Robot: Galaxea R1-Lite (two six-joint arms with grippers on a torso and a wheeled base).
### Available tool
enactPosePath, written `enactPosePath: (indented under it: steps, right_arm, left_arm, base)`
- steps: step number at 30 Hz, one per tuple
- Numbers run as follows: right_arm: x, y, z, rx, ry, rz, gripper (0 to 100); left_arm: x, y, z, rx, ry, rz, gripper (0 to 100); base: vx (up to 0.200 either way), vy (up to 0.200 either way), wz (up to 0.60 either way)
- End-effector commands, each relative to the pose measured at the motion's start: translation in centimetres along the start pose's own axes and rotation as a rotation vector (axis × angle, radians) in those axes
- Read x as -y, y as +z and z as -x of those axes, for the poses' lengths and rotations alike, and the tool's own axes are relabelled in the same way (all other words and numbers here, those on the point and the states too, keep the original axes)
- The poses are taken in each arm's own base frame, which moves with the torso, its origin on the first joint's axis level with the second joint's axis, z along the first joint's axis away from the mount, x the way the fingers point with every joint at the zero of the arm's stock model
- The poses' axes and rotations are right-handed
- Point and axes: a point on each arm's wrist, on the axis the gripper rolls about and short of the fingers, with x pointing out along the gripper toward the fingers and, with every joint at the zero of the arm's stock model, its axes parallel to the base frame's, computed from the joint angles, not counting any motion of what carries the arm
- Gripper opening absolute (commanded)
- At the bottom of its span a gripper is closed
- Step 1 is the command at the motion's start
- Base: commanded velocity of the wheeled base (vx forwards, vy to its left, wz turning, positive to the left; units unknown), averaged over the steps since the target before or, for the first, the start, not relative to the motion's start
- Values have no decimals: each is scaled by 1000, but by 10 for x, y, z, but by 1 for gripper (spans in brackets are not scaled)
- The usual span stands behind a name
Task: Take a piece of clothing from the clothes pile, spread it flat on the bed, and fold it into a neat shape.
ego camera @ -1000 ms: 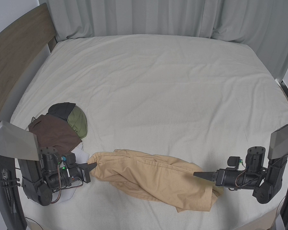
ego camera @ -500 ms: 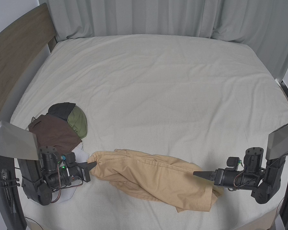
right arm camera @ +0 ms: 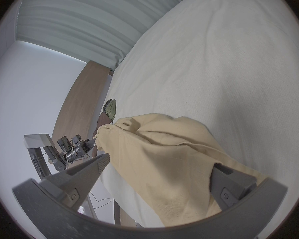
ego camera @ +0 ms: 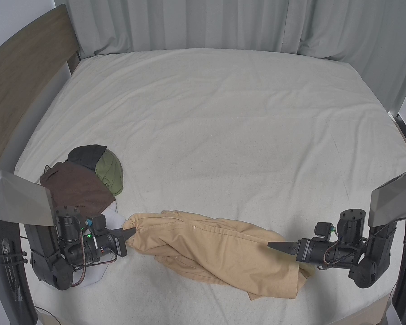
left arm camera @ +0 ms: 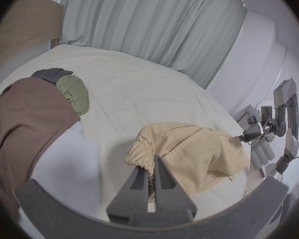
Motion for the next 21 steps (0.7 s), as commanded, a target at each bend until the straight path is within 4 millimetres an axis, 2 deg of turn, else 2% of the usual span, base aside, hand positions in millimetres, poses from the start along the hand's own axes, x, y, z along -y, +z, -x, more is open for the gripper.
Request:
enactPosePath:
  steps: [1,9,10,18,21]
  right_arm:
    - [0,-2,-6,-10,2,3,100]
    - [0,-2,-6,-7,2,-2,100]
    - [0,-2,-6,-6,1,-3,0]
    - [-2,2,-3,11,7,5,0]
    - [-13,11,5,53,34,26,0]
  left_arm:
    - [0,1,0,5,0,-2,0]
    - [0,0,0,3,0,-1,0]
    - [0,0,0,3,0,-1,0]
    - [-1,1,0,4,1,-1,0]
    - [-1,2,0,9,3,0,0]
  base:
    - [0,0,0]
    - [0,0,0]
    - [0,0,0]
    - [0,0,0]
    - [0,0,0]
